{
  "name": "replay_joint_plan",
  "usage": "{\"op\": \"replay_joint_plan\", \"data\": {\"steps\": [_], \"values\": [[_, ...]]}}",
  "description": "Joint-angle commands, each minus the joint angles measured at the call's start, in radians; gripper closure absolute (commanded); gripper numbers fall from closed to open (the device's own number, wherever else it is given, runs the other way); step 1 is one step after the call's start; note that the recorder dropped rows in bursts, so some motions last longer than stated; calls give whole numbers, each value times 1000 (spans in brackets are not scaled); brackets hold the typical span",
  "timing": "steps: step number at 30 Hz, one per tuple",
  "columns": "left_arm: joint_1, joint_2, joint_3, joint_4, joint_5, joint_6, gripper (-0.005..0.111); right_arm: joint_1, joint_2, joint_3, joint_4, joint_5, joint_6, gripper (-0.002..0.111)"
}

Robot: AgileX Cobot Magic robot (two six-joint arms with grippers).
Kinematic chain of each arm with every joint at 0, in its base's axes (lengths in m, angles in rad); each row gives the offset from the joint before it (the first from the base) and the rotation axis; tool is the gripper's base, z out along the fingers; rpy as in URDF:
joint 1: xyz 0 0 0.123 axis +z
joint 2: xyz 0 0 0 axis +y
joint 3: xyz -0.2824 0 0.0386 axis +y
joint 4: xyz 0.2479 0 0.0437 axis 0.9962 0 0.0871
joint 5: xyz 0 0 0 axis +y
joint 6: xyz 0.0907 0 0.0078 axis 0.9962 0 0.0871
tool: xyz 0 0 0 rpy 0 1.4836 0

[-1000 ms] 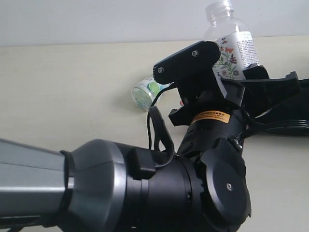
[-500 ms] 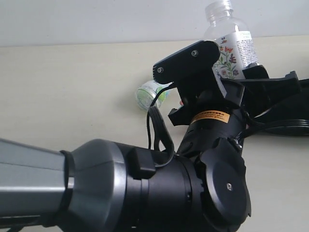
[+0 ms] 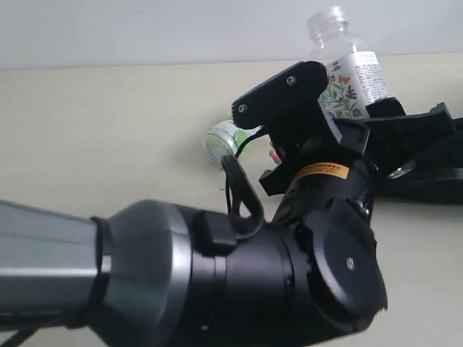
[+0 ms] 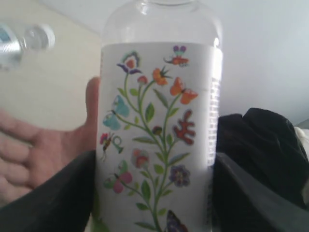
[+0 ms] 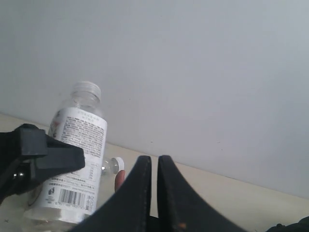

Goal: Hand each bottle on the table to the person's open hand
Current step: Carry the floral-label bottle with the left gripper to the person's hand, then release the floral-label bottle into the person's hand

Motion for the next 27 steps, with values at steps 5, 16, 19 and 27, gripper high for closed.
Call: {"op": "replay_joint_plan", "data": {"steps": [5,16,19,27], "values": [[119,5,-196,-347,335,365,107,1,-5,4,4,-7,1,101],[119,53,-248,-347,326,375,107,1,-5,4,4,-26,0,101],[119,99,-248,-347,335,373,107,1,-5,4,4,-26,0,101],[119,165,-246,-347,268,339,107,1,-5,4,4,-26,0,101]]}}
